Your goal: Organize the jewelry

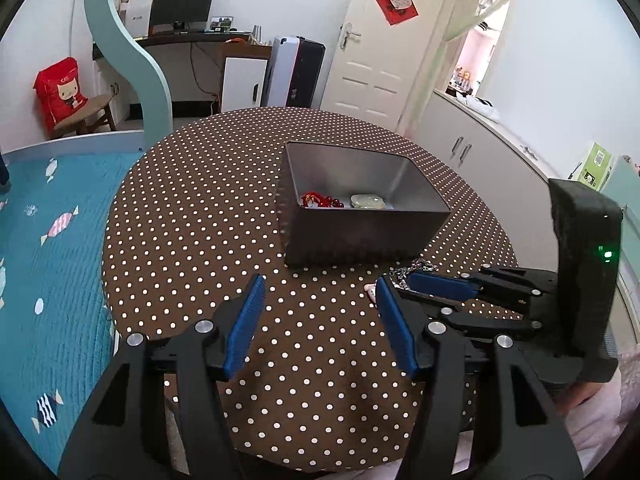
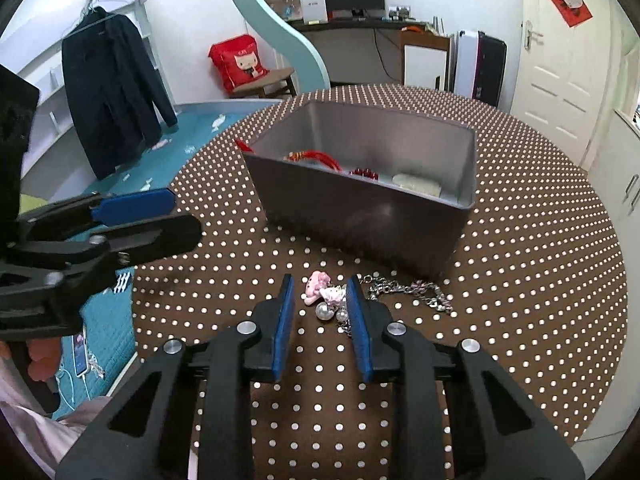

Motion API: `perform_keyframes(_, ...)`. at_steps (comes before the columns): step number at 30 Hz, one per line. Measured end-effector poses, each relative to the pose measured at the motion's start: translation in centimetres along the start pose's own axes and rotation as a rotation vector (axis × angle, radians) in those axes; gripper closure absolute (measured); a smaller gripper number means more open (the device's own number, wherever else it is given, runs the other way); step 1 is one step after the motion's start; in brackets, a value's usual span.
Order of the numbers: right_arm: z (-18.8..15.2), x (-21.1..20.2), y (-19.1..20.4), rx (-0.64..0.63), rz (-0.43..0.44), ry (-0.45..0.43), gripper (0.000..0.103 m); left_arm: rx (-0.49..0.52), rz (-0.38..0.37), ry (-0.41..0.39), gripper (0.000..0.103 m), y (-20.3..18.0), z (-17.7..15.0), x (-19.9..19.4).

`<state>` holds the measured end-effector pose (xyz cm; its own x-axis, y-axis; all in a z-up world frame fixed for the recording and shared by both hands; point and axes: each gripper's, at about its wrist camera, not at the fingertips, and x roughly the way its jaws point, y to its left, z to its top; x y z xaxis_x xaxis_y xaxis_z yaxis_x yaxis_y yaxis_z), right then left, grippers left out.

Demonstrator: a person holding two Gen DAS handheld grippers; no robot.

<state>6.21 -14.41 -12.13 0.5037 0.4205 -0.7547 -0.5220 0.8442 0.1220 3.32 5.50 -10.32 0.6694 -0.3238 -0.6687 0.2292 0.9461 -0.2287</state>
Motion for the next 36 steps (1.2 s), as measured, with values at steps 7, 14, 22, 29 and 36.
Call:
perform_keyframes(7, -0.2, 1.1, -0.2, 0.005, -0.022, 0.027, 0.084, -0.017, 0.005, 0.018, 0.045, 0.5, -0.1, 0.6)
perform_keyframes(14, 0.0, 1.2, -0.1, -0.006, -0.027, 0.023, 0.087, -0.027, 0.012, 0.032, 0.045, 0.9, -0.2, 0.9)
perform_keyframes(22, 0.2, 0.7, -0.2, -0.003, -0.027, 0.011, 0.090, -0.024, 0.007, 0.048, 0.045, 0.6, -0.3, 1.2)
perform_keyframes(29, 0.6, -2.2, -0.8, 0.009, -0.035, -0.065, 0.090, -0.003, -0.028, 0.066, 0.045, -0.5, 0.0, 2.1)
perform_keyframes(36, -0.2, -5.6, -2.8, 0.052, -0.084, -0.138, 0.090, 0.076, -0.102, 0.102, 0.045, -3.6, 0.2, 4.4)
